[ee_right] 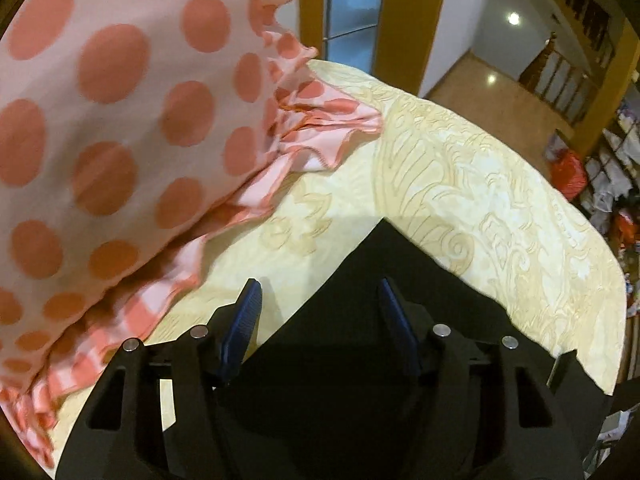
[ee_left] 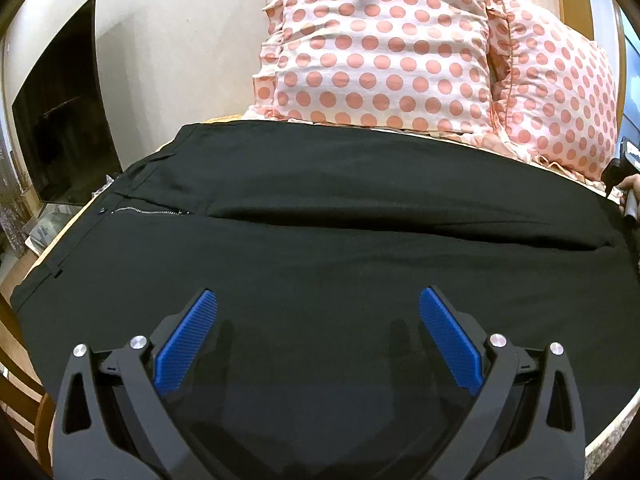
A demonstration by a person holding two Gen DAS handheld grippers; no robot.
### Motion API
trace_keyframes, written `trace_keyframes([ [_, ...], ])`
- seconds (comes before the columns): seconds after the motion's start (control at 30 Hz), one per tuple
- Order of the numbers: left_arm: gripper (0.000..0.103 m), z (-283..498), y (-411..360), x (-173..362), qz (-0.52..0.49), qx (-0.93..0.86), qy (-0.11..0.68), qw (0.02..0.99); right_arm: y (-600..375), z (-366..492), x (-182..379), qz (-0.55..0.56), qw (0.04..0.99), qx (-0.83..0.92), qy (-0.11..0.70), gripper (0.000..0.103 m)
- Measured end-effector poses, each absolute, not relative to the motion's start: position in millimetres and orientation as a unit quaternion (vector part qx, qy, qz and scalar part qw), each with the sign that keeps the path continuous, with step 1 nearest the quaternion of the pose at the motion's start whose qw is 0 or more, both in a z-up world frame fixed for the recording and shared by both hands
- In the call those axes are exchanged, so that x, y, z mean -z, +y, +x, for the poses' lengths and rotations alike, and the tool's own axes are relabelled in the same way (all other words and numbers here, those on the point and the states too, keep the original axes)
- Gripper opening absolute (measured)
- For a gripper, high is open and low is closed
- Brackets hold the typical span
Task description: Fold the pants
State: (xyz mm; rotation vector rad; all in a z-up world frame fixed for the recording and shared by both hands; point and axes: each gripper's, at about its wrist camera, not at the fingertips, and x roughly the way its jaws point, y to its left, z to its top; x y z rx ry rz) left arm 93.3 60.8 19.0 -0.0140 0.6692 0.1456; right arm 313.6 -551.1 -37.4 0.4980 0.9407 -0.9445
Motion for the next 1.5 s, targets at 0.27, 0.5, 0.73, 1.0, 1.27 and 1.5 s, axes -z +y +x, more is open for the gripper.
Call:
trace_keyframes([
  [0.27,0.101,95.0,61.8,-16.2,-0.021,-0.067,0.328,0.942,-556.5,266.7,31.2,0.284,0.794,0.380,0.380,0.007],
  [0.5,0.101,92.7,62.4,-16.2,-0.026,-0.066,0.322,0.944,-547.2,178.1,-7.3,0.340,0.858,0.274,0.271,0.004],
  [0.73,0.101,90.2,62.4,-16.5,-0.027,-0.066,0.318,0.945,-505.2,54.4,-31.3,0.338,0.904,0.189,0.182,0.003],
  [1.0,0.101,90.9,62.9,-16.7,-0.031,-0.065,0.326,0.943,-490.3,-29.6,31.0,0.394,0.873,0.187,0.220,0.003],
  [1.27,0.101,90.5,62.7,-16.9,-0.028,-0.072,0.328,0.941,-503.1,-27.1,57.3,0.480,0.831,0.154,0.237,0.018],
  [1.5,0.101,94.7,62.2,-17.5,-0.025,-0.071,0.336,0.939,-508.3,-26.8,62.0,0.504,0.824,0.145,0.216,0.023],
])
